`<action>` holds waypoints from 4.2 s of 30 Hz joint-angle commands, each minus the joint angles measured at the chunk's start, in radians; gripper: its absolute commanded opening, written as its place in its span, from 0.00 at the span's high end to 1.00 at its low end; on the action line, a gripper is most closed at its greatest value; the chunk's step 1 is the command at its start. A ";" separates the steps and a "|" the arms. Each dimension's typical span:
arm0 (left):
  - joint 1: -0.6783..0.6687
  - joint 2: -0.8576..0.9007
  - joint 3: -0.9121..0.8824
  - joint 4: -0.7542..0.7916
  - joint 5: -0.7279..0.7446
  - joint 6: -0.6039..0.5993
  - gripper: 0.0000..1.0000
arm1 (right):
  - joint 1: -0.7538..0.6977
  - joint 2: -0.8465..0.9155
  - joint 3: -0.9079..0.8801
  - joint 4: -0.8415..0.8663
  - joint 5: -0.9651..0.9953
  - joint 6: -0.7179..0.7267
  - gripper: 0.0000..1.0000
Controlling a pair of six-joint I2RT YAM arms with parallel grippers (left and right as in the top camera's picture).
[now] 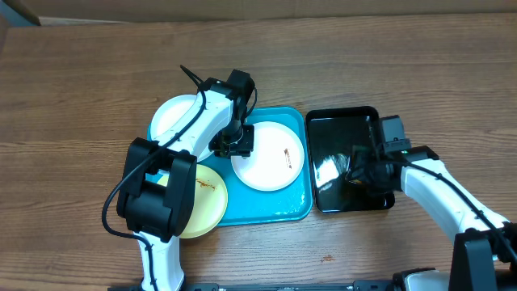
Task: Clean dirty plates on tray and stack at the side
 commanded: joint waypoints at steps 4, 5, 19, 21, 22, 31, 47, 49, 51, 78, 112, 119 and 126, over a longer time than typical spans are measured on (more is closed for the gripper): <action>-0.003 0.010 -0.011 0.006 -0.006 -0.014 0.56 | 0.114 0.004 -0.011 0.012 0.003 0.006 0.42; -0.003 0.010 -0.011 0.006 -0.006 -0.014 0.55 | 0.130 0.004 -0.011 0.011 0.027 0.005 0.40; -0.003 0.010 -0.011 0.014 -0.006 -0.014 0.55 | 0.054 0.004 0.026 0.013 0.096 0.119 0.39; -0.003 0.010 -0.011 0.016 -0.006 -0.014 0.55 | 0.040 0.004 0.026 0.026 0.095 0.143 0.39; -0.003 0.010 -0.011 0.017 -0.006 -0.014 0.54 | 0.037 0.004 0.026 0.032 0.096 0.162 0.40; -0.003 0.010 -0.011 0.023 -0.006 -0.014 0.55 | 0.039 0.004 0.026 0.068 0.096 0.249 0.48; -0.003 0.010 -0.011 0.010 -0.006 -0.014 0.56 | 0.042 0.004 0.119 0.045 0.063 0.404 0.24; -0.003 0.010 -0.011 0.010 -0.006 -0.014 0.56 | 0.043 0.004 0.118 0.073 0.056 0.405 0.16; -0.003 0.010 -0.011 0.010 -0.006 -0.014 0.60 | 0.043 0.004 0.118 0.097 0.020 0.405 0.00; -0.003 0.010 -0.011 0.014 -0.006 -0.014 0.59 | 0.045 0.090 0.114 0.011 0.115 0.623 0.38; -0.002 0.010 -0.011 0.034 -0.007 -0.029 0.53 | 0.126 0.106 0.188 -0.174 -0.041 0.145 0.41; -0.002 0.010 -0.011 0.040 -0.007 -0.029 0.53 | 0.126 0.106 0.188 -0.169 0.041 0.146 0.35; -0.002 0.010 -0.011 0.063 -0.007 -0.044 0.53 | 0.126 0.125 0.187 -0.166 0.060 0.158 0.35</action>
